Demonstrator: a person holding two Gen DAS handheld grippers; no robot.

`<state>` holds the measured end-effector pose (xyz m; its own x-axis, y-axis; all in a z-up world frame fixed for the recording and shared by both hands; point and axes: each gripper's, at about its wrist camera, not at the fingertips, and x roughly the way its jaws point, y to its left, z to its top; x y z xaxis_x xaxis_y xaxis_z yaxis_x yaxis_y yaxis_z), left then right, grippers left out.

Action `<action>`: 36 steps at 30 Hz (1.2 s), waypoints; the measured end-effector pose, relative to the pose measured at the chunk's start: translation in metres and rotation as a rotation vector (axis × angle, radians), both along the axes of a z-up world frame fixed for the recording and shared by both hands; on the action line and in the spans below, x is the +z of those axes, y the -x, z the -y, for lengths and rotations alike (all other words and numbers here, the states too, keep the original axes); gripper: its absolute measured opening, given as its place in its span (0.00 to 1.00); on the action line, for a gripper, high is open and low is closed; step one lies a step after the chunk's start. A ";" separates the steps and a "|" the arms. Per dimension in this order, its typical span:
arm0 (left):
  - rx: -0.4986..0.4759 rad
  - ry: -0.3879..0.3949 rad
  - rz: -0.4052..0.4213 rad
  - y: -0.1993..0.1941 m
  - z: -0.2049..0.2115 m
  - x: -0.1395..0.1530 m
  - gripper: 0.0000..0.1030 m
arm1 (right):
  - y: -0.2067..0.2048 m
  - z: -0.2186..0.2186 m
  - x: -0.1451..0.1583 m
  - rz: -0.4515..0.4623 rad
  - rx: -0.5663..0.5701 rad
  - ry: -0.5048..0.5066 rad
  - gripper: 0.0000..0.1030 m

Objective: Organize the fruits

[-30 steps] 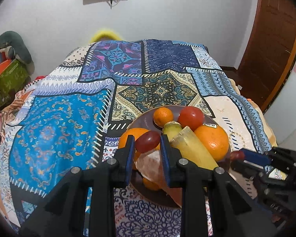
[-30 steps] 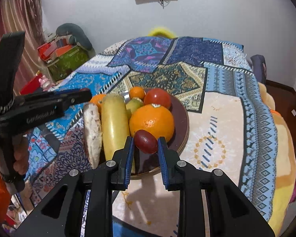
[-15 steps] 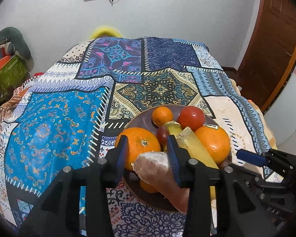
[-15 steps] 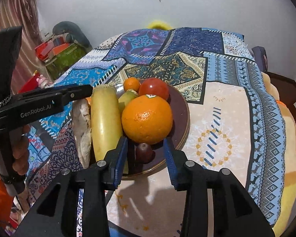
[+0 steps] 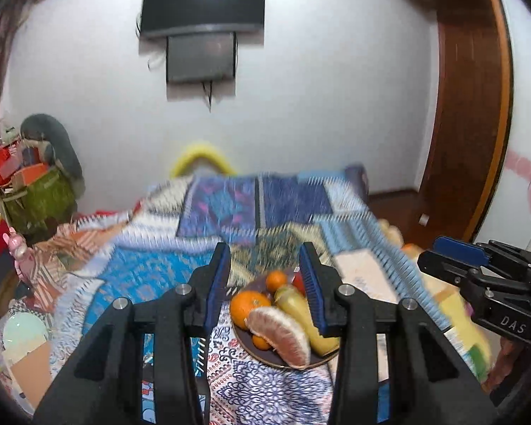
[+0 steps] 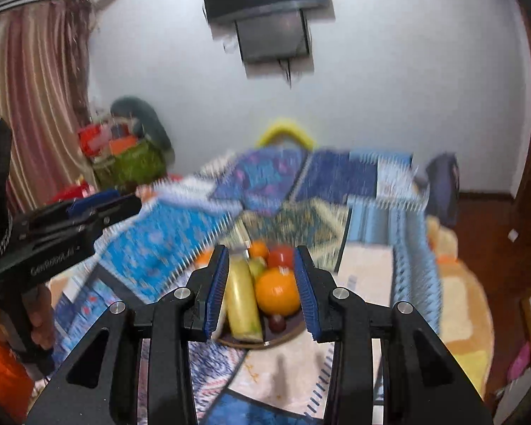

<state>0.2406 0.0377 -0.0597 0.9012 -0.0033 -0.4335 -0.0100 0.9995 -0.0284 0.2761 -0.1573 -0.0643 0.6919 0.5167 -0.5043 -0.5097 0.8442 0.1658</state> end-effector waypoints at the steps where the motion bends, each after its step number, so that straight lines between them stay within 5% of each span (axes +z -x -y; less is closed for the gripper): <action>1: -0.001 0.007 0.018 0.007 0.000 0.007 0.39 | 0.009 0.000 0.011 0.030 -0.003 -0.006 0.34; 10: -0.018 0.045 0.191 0.093 0.004 0.068 0.40 | 0.092 0.004 0.091 0.254 -0.037 -0.057 0.34; 12: -0.022 0.044 0.214 0.108 0.007 0.075 0.49 | 0.106 0.006 0.098 0.281 -0.046 -0.073 0.34; 22: -0.028 -0.030 0.284 0.153 0.024 0.085 0.76 | 0.137 0.008 0.103 0.349 -0.120 -0.081 0.75; 24: -0.014 -0.041 0.294 0.154 0.026 0.084 0.89 | 0.140 0.008 0.101 0.363 -0.145 -0.074 0.81; 31: -0.011 -0.049 0.289 0.162 0.031 0.080 0.97 | 0.149 0.012 0.103 0.378 -0.176 -0.071 0.97; 36: -0.005 -0.050 0.288 0.167 0.031 0.079 0.99 | 0.158 0.016 0.099 0.382 -0.188 -0.076 1.00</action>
